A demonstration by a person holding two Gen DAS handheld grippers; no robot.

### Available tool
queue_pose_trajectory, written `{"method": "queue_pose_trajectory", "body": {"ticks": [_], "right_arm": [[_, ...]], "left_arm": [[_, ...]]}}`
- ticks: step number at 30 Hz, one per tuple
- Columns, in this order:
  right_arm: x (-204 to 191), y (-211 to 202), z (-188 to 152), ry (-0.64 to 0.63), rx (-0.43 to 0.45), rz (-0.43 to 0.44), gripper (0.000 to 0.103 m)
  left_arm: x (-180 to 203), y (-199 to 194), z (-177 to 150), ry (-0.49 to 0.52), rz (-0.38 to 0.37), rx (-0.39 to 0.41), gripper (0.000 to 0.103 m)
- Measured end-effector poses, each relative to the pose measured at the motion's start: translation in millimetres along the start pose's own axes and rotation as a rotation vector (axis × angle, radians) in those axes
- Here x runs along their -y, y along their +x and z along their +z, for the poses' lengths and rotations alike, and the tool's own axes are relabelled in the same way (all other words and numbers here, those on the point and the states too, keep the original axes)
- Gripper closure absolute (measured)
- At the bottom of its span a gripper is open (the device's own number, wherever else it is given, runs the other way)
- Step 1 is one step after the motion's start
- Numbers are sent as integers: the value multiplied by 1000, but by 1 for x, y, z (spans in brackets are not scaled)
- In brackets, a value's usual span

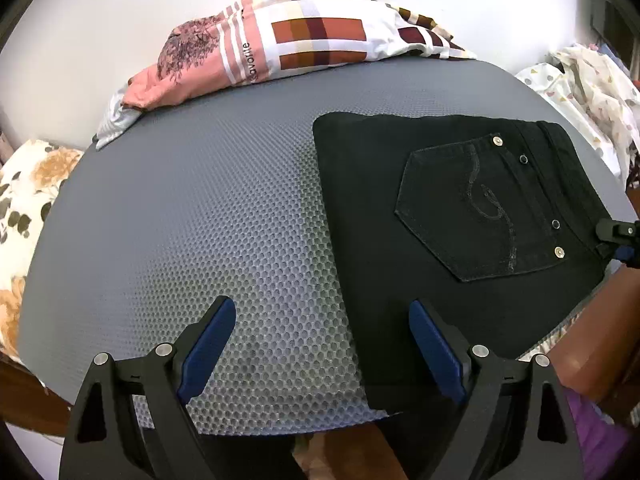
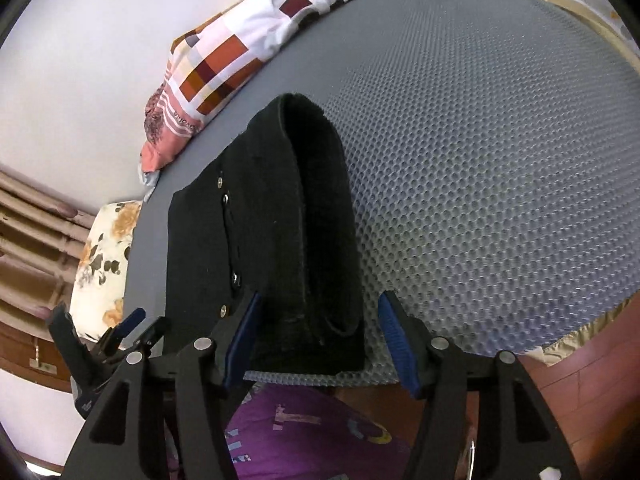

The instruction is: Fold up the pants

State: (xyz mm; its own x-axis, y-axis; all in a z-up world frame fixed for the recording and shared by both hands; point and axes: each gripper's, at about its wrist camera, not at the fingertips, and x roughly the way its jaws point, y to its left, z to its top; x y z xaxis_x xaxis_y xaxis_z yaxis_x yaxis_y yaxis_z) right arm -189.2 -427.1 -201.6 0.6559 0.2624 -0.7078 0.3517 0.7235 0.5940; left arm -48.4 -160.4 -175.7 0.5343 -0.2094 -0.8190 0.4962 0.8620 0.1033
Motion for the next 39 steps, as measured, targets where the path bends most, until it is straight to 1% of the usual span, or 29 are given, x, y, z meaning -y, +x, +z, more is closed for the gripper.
{"method": "queue_pose_trajectory", "body": {"ticks": [1, 2, 3, 7, 10, 17, 21, 26, 34, 39], "right_arm": [[-2, 1, 0, -9, 1, -1, 45], [-4, 2, 0, -19, 2, -3, 51], [-7, 2, -1, -34, 3, -5, 53], [-16, 1, -2, -84, 19, -32, 58], [-18, 1, -2, -88, 23, -30, 60], [-14, -1, -1, -70, 23, -13, 60], [-8, -2, 0, -46, 21, 10, 61], [0, -3, 1, -4, 16, 49, 61], [1, -3, -1, 5, 15, 56, 61], [2, -2, -1, 8, 14, 58, 61]], "left_arm": [[0, -1, 0, 1, 8, 3, 15], [0, -2, 0, 4, 15, 5, 15], [1, -2, 0, 8, 21, 7, 15], [1, -8, 2, 16, 55, 28, 14], [1, -13, 4, 21, 80, 45, 15], [2, -15, 6, 29, 103, 54, 14], [3, -17, 7, 30, 103, 58, 13], [-1, -26, 9, 9, 75, 71, 13], [-6, -50, 21, -8, 61, 102, 13], [-14, -73, 30, -36, 53, 144, 9]]}}
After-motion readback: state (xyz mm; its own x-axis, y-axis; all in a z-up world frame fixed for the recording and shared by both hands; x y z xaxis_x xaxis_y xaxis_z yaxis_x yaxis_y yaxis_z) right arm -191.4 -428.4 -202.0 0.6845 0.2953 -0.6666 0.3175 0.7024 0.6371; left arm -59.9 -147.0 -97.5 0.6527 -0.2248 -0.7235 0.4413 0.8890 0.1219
